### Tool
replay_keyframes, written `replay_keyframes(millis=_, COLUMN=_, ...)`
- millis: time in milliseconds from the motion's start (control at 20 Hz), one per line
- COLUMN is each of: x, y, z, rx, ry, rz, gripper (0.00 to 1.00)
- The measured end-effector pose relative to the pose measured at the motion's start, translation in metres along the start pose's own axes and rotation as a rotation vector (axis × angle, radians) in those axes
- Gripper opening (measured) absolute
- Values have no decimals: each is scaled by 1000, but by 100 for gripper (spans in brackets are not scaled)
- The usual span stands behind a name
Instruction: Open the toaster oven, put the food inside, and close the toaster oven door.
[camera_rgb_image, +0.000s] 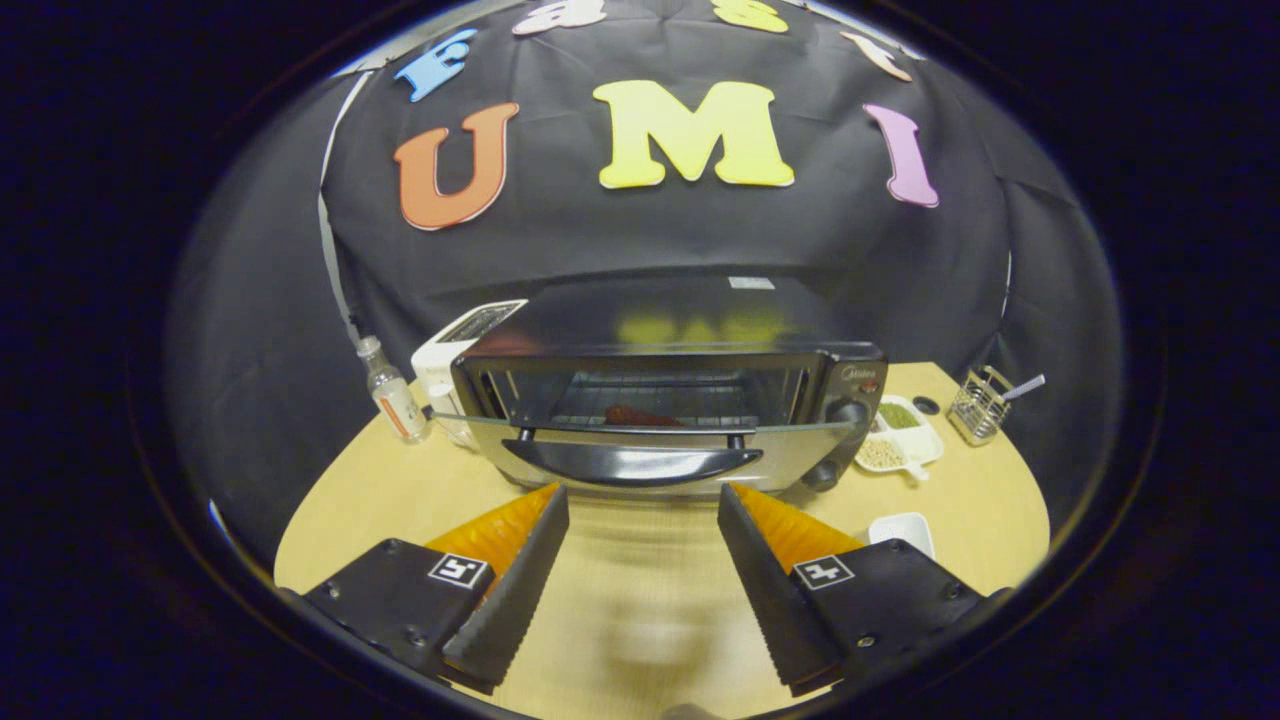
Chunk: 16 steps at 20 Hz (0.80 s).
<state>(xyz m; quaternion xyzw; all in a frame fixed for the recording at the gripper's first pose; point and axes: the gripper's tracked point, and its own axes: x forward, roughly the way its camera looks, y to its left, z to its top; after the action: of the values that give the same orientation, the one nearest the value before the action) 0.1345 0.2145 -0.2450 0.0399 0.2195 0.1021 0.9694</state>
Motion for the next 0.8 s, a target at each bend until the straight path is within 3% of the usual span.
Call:
replay_keyframes(millis=350, x=-36, y=-25, z=8, rx=14, ry=-21, rz=-15, gripper=96)
replay_keyframes(millis=800, x=-153, y=-113, z=75, rx=14, ry=-180, rz=-152, gripper=96)
